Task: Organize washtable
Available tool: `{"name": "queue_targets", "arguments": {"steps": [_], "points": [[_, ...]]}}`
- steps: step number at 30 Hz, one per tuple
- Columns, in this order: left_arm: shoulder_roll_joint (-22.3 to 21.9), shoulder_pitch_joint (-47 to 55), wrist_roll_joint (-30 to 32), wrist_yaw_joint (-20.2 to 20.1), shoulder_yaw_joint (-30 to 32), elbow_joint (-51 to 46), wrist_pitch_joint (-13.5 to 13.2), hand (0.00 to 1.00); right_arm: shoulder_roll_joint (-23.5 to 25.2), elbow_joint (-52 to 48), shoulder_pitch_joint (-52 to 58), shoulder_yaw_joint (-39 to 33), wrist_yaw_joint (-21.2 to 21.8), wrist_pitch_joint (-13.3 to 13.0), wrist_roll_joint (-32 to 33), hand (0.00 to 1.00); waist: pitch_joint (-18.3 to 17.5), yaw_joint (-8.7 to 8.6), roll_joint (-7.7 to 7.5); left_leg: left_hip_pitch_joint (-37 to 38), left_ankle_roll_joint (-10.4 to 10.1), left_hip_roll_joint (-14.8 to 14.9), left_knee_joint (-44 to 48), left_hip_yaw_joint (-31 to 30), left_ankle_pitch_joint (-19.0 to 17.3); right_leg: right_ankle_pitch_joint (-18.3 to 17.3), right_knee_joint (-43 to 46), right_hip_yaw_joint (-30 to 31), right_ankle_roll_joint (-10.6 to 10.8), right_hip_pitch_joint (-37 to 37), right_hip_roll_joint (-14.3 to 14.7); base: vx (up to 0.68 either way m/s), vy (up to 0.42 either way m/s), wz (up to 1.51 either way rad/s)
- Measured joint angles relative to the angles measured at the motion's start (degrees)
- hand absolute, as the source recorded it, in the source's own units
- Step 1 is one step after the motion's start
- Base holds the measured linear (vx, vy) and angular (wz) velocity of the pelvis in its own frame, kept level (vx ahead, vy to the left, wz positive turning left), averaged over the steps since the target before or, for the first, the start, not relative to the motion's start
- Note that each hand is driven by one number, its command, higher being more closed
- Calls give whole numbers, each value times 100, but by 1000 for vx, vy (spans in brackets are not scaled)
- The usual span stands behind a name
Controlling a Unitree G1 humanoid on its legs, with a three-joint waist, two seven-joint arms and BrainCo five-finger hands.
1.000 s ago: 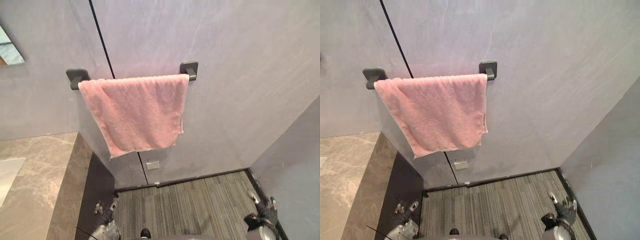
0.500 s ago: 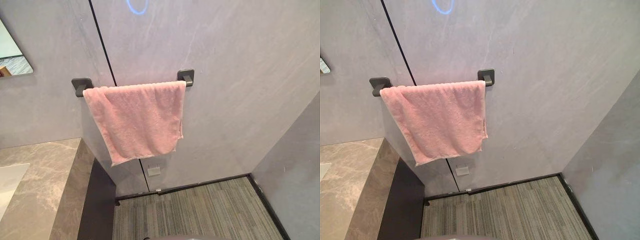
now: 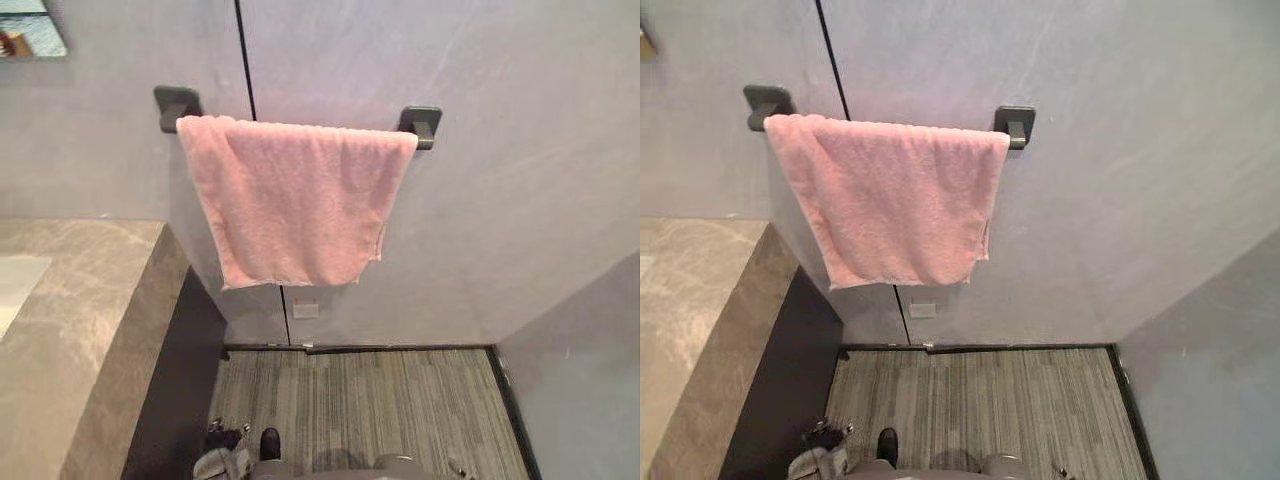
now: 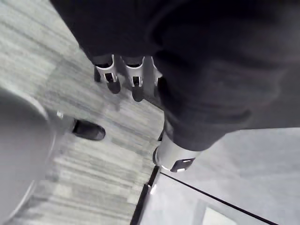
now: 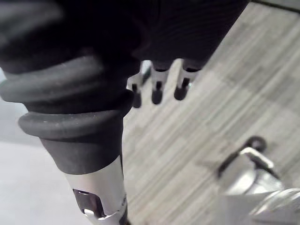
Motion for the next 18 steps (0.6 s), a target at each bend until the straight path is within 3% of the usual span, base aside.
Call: {"name": "queue_targets", "arguments": {"steps": [4,5,10,12,13,16,18], "points": [[-5,-10,-275,7,-95,10,-69,0,-28,-21,-480,508,18,-18,-96,0,-11,76,-12,-416,-84,56,452,77,-5,-535,-526,91,-108,102,-35,-51,-170,-2],[-2,-12,-274,17,-141,58,-99,0,-35,-23,-545,588,35,-18,-107,0,99,122,92,-509,-147,113,696,13,-40,-722,-504,-23,-230,177,-5,-104,-146,19],[143,179,-345,47,54,306,-142,0,-181,180,-433,583,117,-57,-271,0,300,114,173,-620,-323,268,1359,-574,-218,-1204,363,-679,-554,269,205,-204,-235,57],[136,265,-346,44,289,336,-138,0,-259,386,-462,440,115,-60,-332,0,391,68,235,-726,-246,514,1464,-345,-307,-1222,454,-985,-657,304,310,-197,-207,68],[160,345,-346,45,439,417,-112,0,-297,611,-481,316,106,-29,-433,0,417,28,225,-790,-44,608,1459,-159,-439,-1180,402,-1163,-744,317,295,-153,-154,82],[178,560,-358,58,701,696,58,0,-447,1046,-586,51,104,35,-694,0,589,-24,149,-1008,11,583,2502,129,-477,-956,112,-1522,-955,381,95,-123,-53,63],[144,741,-384,60,816,771,97,0,-484,1226,-524,35,130,120,-839,0,602,-29,163,-1001,36,522,3256,419,-1010,-734,-243,-1774,-917,411,-2,-118,31,76]]}}
